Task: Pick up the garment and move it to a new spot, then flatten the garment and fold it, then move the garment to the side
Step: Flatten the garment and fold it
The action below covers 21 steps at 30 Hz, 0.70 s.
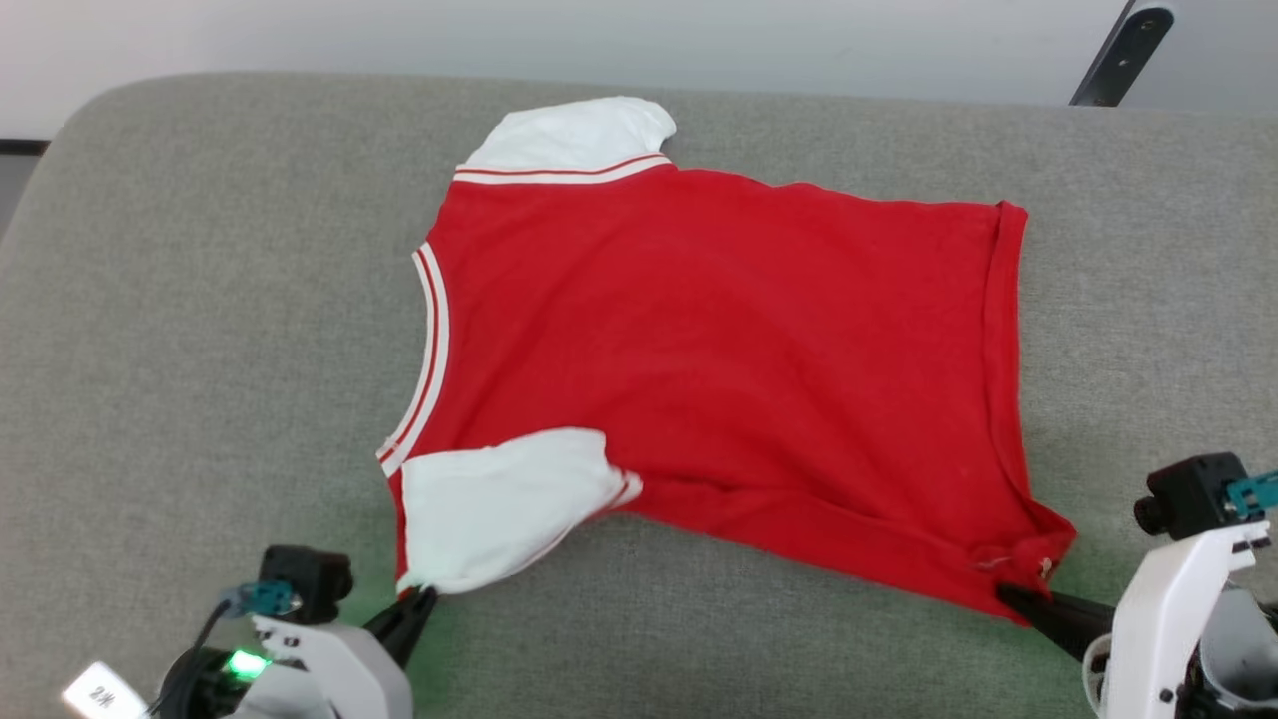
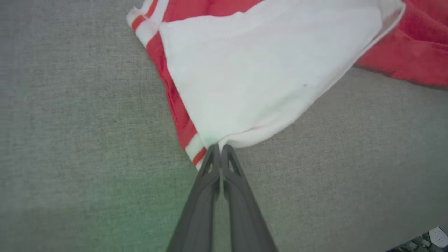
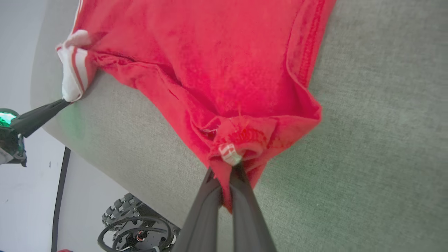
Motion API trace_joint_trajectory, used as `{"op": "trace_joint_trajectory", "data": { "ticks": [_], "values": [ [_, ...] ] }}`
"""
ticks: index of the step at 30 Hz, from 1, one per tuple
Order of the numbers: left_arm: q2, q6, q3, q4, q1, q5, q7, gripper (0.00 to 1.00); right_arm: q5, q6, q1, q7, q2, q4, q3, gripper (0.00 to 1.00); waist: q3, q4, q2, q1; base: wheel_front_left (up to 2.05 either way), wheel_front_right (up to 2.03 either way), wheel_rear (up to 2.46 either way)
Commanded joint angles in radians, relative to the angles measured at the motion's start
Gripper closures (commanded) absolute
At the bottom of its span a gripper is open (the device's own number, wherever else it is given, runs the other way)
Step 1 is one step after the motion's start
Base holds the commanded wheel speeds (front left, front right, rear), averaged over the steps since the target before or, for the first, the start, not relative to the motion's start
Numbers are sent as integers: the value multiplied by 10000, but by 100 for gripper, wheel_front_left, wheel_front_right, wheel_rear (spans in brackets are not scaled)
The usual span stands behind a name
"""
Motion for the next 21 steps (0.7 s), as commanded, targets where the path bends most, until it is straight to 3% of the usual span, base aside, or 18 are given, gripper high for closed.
{"op": "trace_joint_trajectory", "data": {
  "ticks": [1,21],
  "values": [
    [118,104,-6,15,169,-4,-42,100,-139,-10,189,191,29,-111,-122,100,51,41,0,0,0,0,0],
    [735,816,-134,-543,751,-330,419,100,-701,-11,860,1519,17,-667,-956,100,243,162,0,0,0,0,0]
  ]
}}
